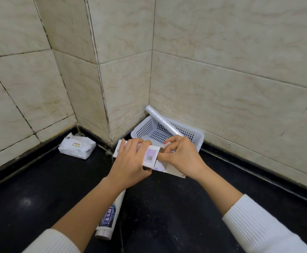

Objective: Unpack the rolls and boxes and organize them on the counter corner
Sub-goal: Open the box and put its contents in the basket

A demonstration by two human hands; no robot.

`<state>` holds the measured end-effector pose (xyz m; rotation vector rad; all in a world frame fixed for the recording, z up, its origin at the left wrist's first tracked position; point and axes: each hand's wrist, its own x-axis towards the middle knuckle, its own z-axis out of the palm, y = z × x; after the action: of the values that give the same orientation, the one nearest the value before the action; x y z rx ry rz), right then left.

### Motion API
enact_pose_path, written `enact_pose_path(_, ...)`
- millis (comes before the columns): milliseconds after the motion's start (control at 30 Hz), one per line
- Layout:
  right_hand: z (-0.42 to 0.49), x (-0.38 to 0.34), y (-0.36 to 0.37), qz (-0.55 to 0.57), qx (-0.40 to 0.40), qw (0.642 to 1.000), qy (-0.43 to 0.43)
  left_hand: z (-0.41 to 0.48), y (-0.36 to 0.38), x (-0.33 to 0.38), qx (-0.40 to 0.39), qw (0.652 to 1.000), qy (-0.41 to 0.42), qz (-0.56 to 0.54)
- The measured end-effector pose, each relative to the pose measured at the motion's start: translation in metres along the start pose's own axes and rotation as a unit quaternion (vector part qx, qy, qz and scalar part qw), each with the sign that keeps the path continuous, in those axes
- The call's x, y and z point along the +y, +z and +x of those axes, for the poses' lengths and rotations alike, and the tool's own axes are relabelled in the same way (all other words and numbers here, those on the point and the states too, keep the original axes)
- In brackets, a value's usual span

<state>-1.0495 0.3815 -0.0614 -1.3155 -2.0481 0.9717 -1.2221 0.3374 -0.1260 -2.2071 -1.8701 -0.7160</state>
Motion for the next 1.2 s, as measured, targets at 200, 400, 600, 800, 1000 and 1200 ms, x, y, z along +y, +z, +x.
enact_pose_path(200,-0.011,0.002,-0.015,-0.124,-0.101,0.985,-0.058,-0.002,-0.001,-0.012,0.014,0.996,-0.039,-0.081)
enact_pose_path(400,-0.008,0.004,-0.01,-0.242,-0.043,0.949,-0.198,0.001,-0.006,-0.009,0.01,0.994,-0.001,-0.106)
enact_pose_path(600,-0.001,0.004,-0.004,-0.383,-0.06,0.881,-0.27,-0.001,-0.002,-0.008,-0.037,0.995,0.016,-0.091)
enact_pose_path(800,0.004,0.013,0.003,-0.4,-0.04,0.868,-0.29,-0.002,-0.001,0.0,-0.064,0.989,0.028,-0.133)
enact_pose_path(1000,0.009,0.029,-0.008,-0.241,-0.095,0.939,-0.226,-0.006,0.004,-0.006,-0.069,0.989,0.0,-0.13)
enact_pose_path(1200,0.01,0.053,-0.048,0.025,-0.127,0.988,-0.087,-0.002,0.016,-0.015,-0.068,0.996,-0.037,-0.039)
